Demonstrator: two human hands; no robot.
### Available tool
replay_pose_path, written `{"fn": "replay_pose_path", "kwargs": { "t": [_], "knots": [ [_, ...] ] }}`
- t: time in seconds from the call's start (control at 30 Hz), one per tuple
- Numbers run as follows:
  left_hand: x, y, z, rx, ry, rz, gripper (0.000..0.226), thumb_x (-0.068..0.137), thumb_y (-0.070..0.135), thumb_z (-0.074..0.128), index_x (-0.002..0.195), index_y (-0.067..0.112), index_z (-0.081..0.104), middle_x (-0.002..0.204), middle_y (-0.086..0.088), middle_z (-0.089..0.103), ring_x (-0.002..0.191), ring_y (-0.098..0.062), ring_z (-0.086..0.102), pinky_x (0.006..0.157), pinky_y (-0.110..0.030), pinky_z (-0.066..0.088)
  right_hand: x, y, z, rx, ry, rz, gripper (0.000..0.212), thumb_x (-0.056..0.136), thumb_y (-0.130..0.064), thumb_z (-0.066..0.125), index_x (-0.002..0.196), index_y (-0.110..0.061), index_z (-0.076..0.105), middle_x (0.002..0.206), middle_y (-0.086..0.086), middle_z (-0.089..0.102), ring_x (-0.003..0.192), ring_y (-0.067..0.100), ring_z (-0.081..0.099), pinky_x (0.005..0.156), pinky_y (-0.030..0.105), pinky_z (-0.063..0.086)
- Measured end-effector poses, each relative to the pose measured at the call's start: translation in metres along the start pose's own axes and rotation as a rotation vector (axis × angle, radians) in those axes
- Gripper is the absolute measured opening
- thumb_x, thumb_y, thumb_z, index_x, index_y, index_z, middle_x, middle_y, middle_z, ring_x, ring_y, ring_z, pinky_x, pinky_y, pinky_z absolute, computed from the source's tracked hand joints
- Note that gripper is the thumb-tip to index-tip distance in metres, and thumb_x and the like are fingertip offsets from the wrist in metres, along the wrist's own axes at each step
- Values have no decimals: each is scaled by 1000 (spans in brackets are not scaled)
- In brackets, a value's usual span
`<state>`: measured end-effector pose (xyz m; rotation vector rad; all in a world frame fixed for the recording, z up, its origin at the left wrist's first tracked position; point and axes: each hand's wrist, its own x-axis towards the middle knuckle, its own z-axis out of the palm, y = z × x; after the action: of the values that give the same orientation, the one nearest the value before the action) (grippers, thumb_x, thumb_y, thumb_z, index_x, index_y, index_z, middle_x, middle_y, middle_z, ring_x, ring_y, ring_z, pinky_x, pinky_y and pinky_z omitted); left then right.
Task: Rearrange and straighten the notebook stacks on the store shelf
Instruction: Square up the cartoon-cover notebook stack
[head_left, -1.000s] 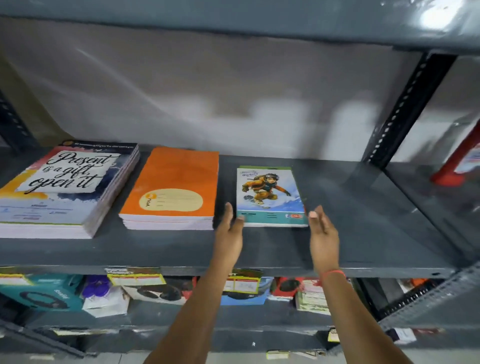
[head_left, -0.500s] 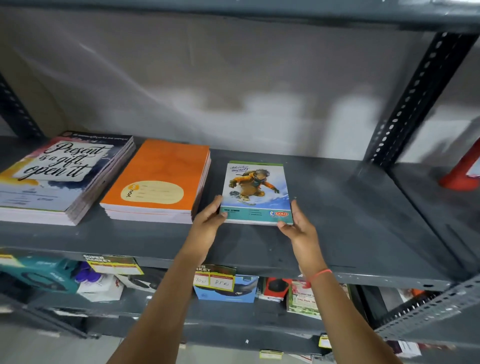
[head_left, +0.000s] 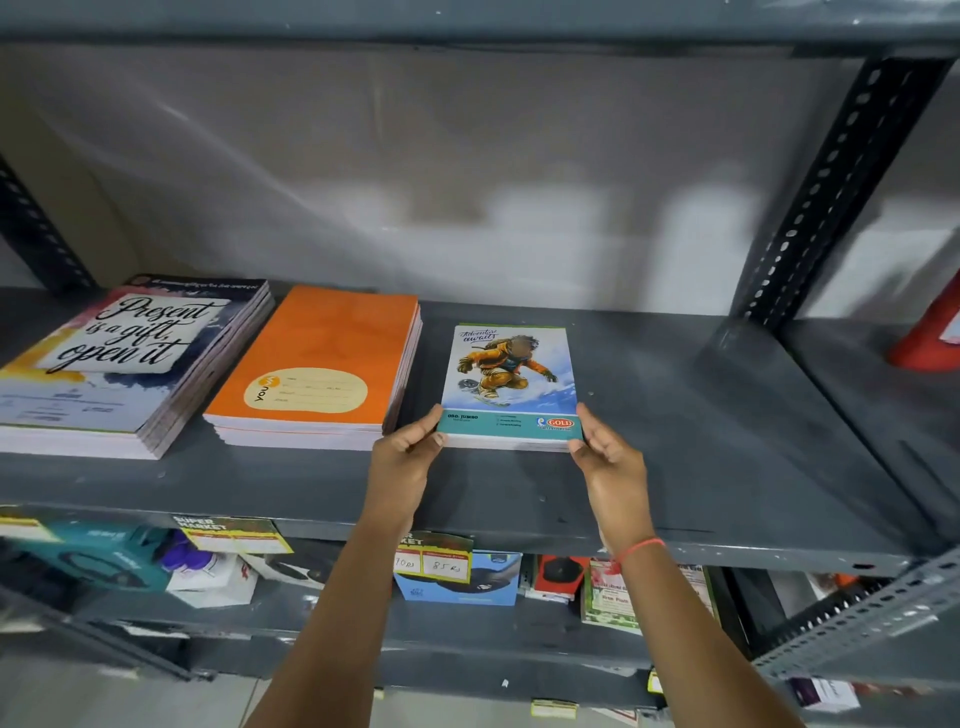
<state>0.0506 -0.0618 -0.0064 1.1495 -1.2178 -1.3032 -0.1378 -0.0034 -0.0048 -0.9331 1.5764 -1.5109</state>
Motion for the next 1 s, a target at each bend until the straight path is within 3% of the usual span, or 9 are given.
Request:
{"fn": "replay_pose_path", "kwargs": {
  "t": [0.27,0.5,0.7,0.83,1.0],
  "knots": [
    [3,-2,9,-105,137,-10,33,82,-1,57,115,1,59,101,5,63,85,-3,59,68,-5,51,-1,-6,3,8,66,38,40,89,-3,54,127,-13,54,123,3,63,103,10,58,105,31,41],
    [2,-4,15,-85,217,-6,29,82,3,59,111,4,63,100,-1,65,100,-16,58,80,-14,50,1,-6,7,-6,138,49,34,87,-4,57,119,-13,61,117,4,66,87,4,61,102,32,45],
    [1,-2,17,-29,245,-2,28,82,4,60,109,4,64,105,-5,65,103,-18,57,90,-31,48,2,-6,8,-11,159,75,34,86,-4,58,118,-14,62,109,0,66,90,8,59,101,34,46],
    [2,-3,17,-14,257,7,27,82,5,60,108,4,65,107,-9,66,102,-18,58,86,-26,49,2,-6,8,-20,168,75,34,86,-4,58,118,-14,62,108,0,66,89,8,60,100,34,47],
    [4,-6,18,29,298,35,25,82,6,60,106,5,66,108,-10,68,100,-16,58,73,-13,50,2,-5,9,0,185,79,32,85,-4,59,116,-13,63,93,-12,65,83,4,60,99,37,47]
  ]
}}
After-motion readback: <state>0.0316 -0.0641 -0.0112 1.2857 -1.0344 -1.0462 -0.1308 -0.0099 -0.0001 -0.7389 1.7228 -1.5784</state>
